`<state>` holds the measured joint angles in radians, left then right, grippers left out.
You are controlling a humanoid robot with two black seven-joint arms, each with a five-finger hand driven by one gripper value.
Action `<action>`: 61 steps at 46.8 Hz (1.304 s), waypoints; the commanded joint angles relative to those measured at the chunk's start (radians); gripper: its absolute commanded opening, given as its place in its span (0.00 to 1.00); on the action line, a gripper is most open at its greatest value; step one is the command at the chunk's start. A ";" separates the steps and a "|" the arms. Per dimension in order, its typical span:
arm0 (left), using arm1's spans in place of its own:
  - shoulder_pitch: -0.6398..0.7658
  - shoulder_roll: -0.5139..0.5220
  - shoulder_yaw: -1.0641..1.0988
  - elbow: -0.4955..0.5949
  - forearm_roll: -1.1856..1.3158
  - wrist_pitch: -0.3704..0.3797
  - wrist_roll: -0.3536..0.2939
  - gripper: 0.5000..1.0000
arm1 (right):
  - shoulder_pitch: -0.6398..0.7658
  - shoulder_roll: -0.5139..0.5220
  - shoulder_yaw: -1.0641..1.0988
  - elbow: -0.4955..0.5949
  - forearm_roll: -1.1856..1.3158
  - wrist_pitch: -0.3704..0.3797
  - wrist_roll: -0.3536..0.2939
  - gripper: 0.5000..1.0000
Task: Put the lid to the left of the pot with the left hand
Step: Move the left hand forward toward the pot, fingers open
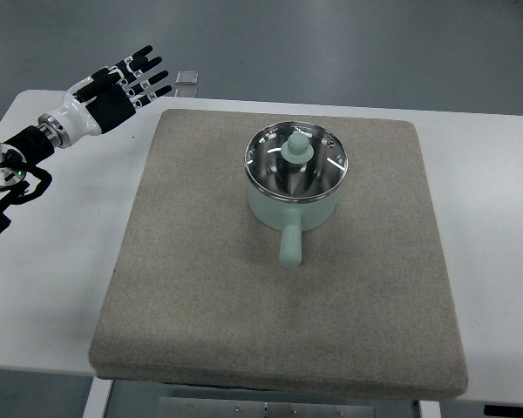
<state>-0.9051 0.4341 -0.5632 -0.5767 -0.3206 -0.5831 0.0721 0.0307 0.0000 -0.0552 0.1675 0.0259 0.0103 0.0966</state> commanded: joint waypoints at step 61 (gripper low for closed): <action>-0.193 0.009 0.069 0.009 0.722 0.017 -0.164 0.99 | 0.000 0.000 0.000 0.001 0.000 0.000 0.000 0.85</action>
<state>-1.0774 0.4428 -0.4960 -0.5600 0.3275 -0.5618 -0.0799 0.0307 0.0000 -0.0553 0.1677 0.0260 0.0106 0.0966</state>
